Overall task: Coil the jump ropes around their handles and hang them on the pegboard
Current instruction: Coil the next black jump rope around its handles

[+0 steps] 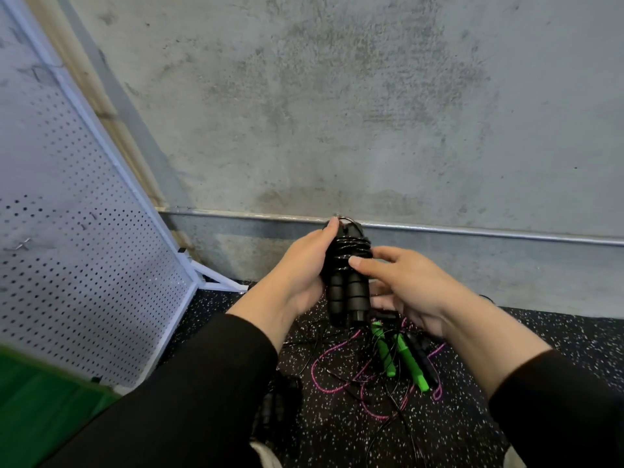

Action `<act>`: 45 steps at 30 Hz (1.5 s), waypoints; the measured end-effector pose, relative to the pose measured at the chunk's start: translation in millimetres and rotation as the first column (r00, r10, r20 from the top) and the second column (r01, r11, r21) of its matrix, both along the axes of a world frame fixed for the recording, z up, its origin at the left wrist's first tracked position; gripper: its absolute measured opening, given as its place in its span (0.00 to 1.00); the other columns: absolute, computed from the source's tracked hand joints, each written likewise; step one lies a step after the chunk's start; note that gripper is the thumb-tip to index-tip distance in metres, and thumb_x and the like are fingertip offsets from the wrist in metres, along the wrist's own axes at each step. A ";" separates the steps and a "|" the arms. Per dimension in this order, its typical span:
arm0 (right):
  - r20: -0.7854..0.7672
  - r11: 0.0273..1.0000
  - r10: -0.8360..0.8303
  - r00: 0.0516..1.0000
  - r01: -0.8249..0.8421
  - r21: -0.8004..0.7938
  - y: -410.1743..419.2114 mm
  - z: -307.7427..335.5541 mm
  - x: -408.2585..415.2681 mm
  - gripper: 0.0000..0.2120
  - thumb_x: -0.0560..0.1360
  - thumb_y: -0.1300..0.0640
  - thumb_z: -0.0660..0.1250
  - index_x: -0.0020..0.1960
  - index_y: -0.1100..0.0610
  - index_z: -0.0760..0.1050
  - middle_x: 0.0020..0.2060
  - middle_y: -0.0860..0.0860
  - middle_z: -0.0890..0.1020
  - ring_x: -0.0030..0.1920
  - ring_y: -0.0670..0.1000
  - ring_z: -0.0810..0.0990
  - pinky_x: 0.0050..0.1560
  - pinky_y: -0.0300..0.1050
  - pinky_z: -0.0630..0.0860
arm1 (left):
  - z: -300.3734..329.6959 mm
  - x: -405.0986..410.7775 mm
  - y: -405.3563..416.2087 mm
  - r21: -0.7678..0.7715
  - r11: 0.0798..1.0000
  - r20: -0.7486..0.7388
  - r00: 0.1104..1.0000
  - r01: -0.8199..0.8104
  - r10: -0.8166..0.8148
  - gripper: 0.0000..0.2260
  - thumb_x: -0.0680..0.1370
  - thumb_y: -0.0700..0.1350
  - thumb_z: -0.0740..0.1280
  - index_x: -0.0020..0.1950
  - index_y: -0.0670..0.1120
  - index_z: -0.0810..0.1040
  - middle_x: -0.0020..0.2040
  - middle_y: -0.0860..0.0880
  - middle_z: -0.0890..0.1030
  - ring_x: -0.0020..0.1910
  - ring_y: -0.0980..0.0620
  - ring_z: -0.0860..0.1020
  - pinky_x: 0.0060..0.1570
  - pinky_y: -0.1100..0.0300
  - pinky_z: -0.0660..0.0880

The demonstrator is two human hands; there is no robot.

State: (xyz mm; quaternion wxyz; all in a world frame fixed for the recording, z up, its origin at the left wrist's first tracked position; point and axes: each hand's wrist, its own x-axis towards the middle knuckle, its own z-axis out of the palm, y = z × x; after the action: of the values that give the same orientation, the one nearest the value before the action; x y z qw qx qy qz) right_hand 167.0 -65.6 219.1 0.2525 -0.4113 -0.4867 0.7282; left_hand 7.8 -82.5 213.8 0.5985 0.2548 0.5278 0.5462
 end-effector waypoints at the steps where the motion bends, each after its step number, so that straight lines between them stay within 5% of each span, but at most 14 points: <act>1: -0.024 1.000 -0.011 1.000 0.010 -0.021 -1.3 -2.2 -1.3 0.14 0.79 0.60 0.70 0.63 0.62 0.76 0.51 0.60 0.87 0.46 0.56 0.87 0.47 0.51 0.85 | 0.4 -0.9 -3.0 -0.003 1.000 -0.013 1.000 0.010 -0.010 0.22 0.84 0.54 0.64 0.67 0.37 0.77 0.60 0.36 0.83 0.62 0.39 0.81 0.65 0.45 0.77; 6: 0.010 0.999 -0.025 1.000 0.025 -0.030 -14.5 -22.2 -6.4 0.18 0.78 0.60 0.71 0.67 0.61 0.75 0.52 0.60 0.86 0.46 0.56 0.87 0.45 0.50 0.85 | -7.1 -11.3 -24.6 -0.067 0.987 -0.307 0.938 0.149 -0.163 0.15 0.84 0.54 0.64 0.58 0.43 0.81 0.53 0.45 0.85 0.50 0.48 0.82 0.54 0.53 0.77; 10: 0.065 0.995 0.049 0.997 -0.043 -0.091 -30.2 -39.2 -14.9 0.19 0.78 0.57 0.72 0.66 0.60 0.74 0.50 0.59 0.87 0.47 0.56 0.88 0.42 0.47 0.85 | -24.7 -28.8 -40.7 -0.152 0.975 -0.396 0.894 0.163 -0.211 0.15 0.84 0.52 0.64 0.61 0.41 0.79 0.51 0.45 0.82 0.48 0.47 0.80 0.58 0.48 0.77; 17: 0.097 0.987 0.064 0.993 -0.049 -0.153 -43.2 -72.6 -41.0 0.08 0.77 0.59 0.72 0.54 0.55 0.75 0.51 0.58 0.87 0.50 0.59 0.87 0.47 0.50 0.85 | -65.0 -62.8 -45.6 -0.271 0.933 -0.292 0.904 0.236 -0.314 0.14 0.84 0.53 0.63 0.58 0.45 0.80 0.53 0.45 0.83 0.54 0.44 0.78 0.66 0.44 0.72; 22: 0.174 0.988 0.035 0.984 -0.009 -0.153 -34.7 -101.1 -81.3 0.10 0.77 0.60 0.73 0.48 0.53 0.71 0.47 0.57 0.85 0.46 0.58 0.84 0.60 0.60 0.80 | -94.5 -92.1 -51.5 -0.381 0.915 -0.306 0.916 0.133 -0.260 0.11 0.85 0.51 0.62 0.59 0.44 0.77 0.48 0.43 0.79 0.42 0.46 0.78 0.45 0.53 0.77; 25: 0.230 0.981 0.104 0.967 -0.063 -0.182 -34.8 -131.0 -112.5 0.09 0.77 0.60 0.72 0.49 0.54 0.72 0.43 0.55 0.84 0.39 0.53 0.83 0.49 0.54 0.82 | -119.8 -112.9 -60.8 -0.466 0.880 -0.311 0.914 0.093 -0.262 0.09 0.85 0.48 0.61 0.52 0.46 0.78 0.44 0.45 0.78 0.41 0.47 0.77 0.43 0.52 0.77; 28: 0.246 0.968 0.127 0.961 -0.066 -0.242 -38.7 -169.0 -143.8 0.15 0.77 0.59 0.73 0.58 0.56 0.71 0.45 0.57 0.84 0.34 0.51 0.83 0.36 0.46 0.82 | -146.8 -133.8 -68.5 -0.540 0.841 -0.278 0.937 0.029 -0.211 0.06 0.84 0.42 0.60 0.55 0.44 0.76 0.43 0.45 0.76 0.41 0.47 0.77 0.47 0.49 0.78; 33: 0.272 0.950 0.149 0.951 -0.061 -0.308 -51.3 -240.1 -178.3 0.09 0.78 0.59 0.72 0.55 0.57 0.76 0.46 0.56 0.84 0.39 0.52 0.84 0.35 0.45 0.82 | -180.8 -147.2 -80.7 -0.638 0.767 -0.261 0.956 -0.069 -0.131 0.09 0.81 0.38 0.59 0.43 0.45 0.75 0.38 0.46 0.75 0.39 0.47 0.75 0.41 0.55 0.75; 36: 0.334 0.944 0.200 0.921 -0.090 -0.317 -58.5 -278.4 -185.8 0.09 0.78 0.55 0.72 0.56 0.57 0.79 0.51 0.57 0.86 0.51 0.57 0.86 0.52 0.54 0.84 | -204.5 -150.7 -80.8 -0.687 0.720 -0.263 0.957 -0.097 -0.122 0.10 0.82 0.38 0.57 0.43 0.44 0.74 0.39 0.44 0.76 0.42 0.44 0.76 0.50 0.49 0.77; 41: 0.381 0.933 0.261 0.887 -0.130 -0.336 -61.9 -312.3 -186.8 0.10 0.78 0.55 0.72 0.57 0.58 0.79 0.52 0.57 0.86 0.54 0.57 0.85 0.56 0.56 0.83 | -232.2 -158.1 -80.1 -0.751 0.648 -0.248 0.964 -0.128 -0.098 0.09 0.81 0.37 0.56 0.48 0.43 0.75 0.42 0.43 0.76 0.42 0.44 0.76 0.49 0.47 0.79; 45: 0.417 0.937 0.290 0.862 -0.167 -0.306 -59.1 -326.8 -190.8 0.04 0.78 0.59 0.72 0.51 0.55 0.77 0.53 0.60 0.85 0.52 0.58 0.85 0.55 0.58 0.82 | -241.7 -158.6 -79.1 -0.776 0.621 -0.228 0.968 -0.114 -0.107 0.10 0.82 0.38 0.56 0.56 0.42 0.76 0.44 0.43 0.79 0.43 0.43 0.79 0.59 0.42 0.79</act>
State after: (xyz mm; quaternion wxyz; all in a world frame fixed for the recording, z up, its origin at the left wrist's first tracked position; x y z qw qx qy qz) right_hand -23.7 -124.7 -107.7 -0.0136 -0.5386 -0.4784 0.6935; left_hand -150.8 -161.5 -27.9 0.5762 0.0347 0.7847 0.2259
